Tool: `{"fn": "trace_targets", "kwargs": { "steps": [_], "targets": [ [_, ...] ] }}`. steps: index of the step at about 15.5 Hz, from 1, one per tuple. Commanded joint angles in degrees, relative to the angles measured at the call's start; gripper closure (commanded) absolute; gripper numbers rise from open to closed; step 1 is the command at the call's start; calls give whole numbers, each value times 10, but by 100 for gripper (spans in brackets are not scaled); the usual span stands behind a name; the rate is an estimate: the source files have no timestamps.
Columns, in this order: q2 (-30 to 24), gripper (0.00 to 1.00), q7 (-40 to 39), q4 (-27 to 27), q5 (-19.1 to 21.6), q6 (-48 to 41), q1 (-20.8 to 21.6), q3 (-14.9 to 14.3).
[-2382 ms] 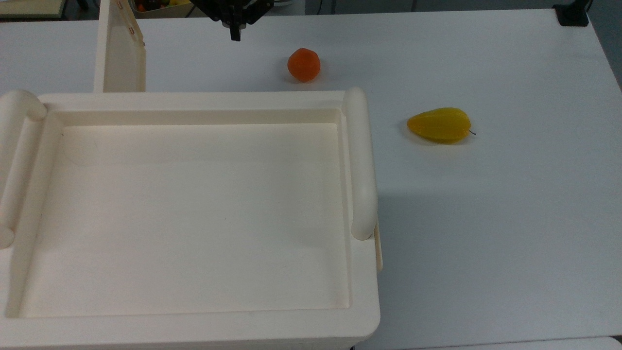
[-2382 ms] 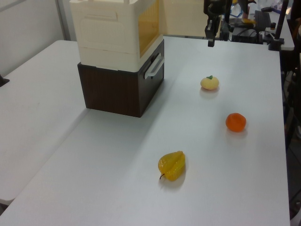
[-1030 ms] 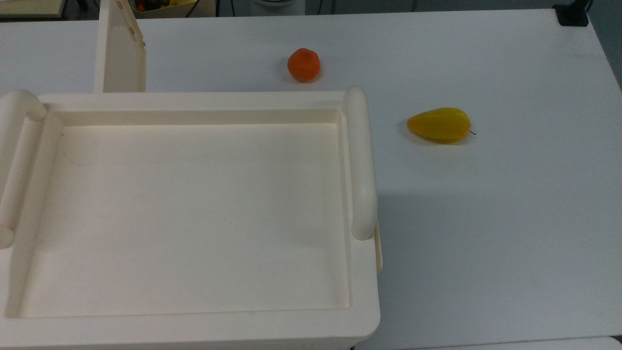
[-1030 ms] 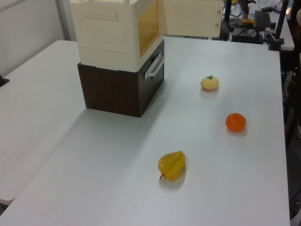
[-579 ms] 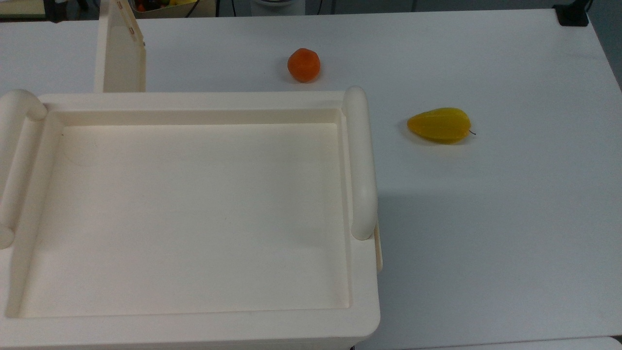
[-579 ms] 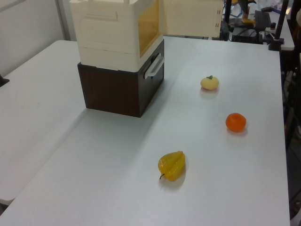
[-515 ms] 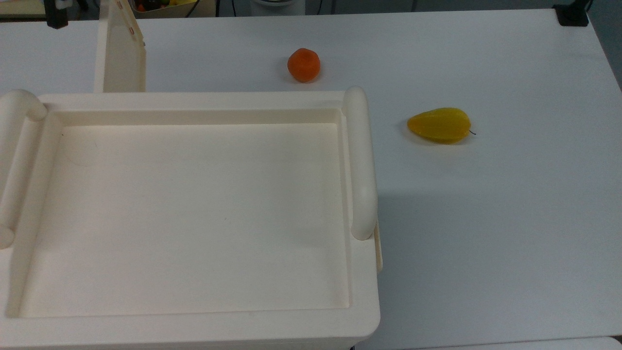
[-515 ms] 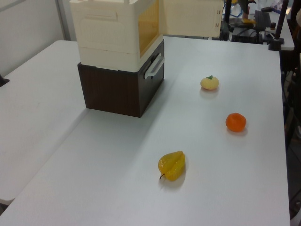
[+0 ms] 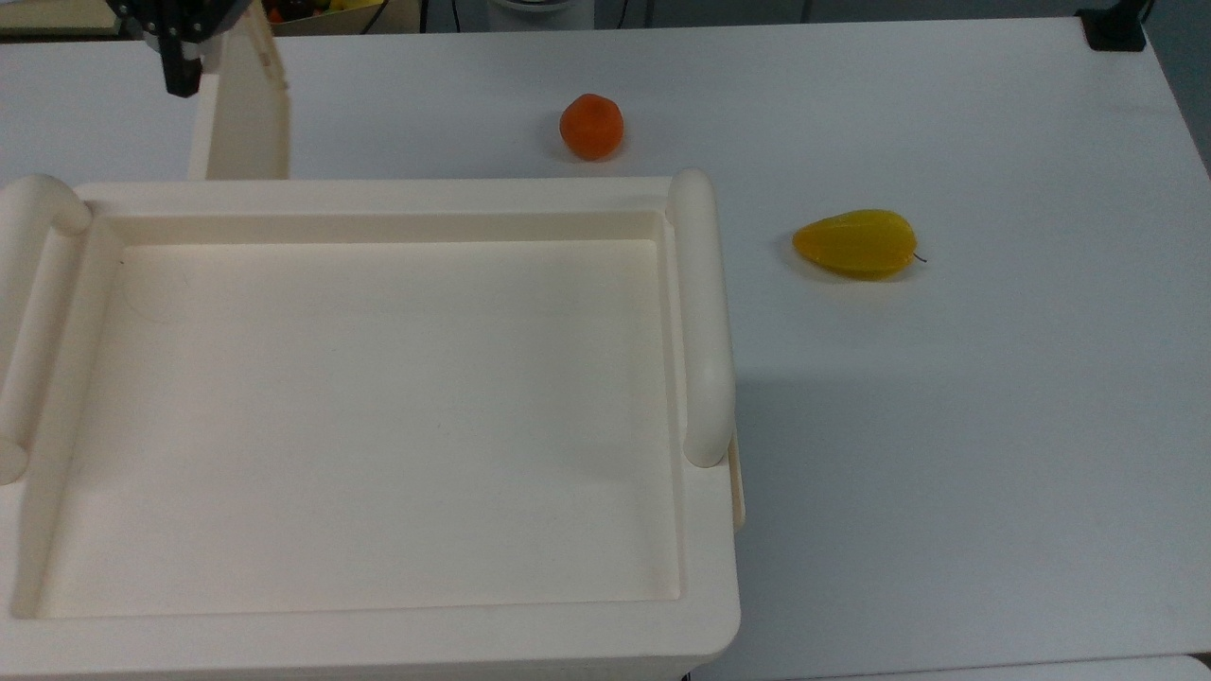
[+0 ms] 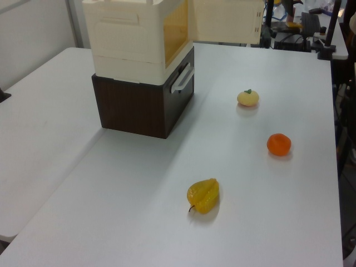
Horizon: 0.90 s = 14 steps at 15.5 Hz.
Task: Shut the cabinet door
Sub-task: 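Push the cream door with the gripper, swinging it shut against the cabinet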
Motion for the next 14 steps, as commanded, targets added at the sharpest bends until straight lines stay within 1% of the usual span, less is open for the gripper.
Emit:
{"fn": "trace_targets", "kwargs": {
  "steps": [1, 5, 7, 9, 14],
  "targets": [
    [-8, 100, 35, -14, 9, 6, 36, 1],
    [-7, 100, 60, -14, 16, 12, 65, 2],
    [0, 100, 61, -14, 38, 17, 74, 2],
    [5, 100, 61, -14, 48, 38, 86, 2],
    [29, 100, 62, -14, 50, 111, 100, 3]
  ]
}}
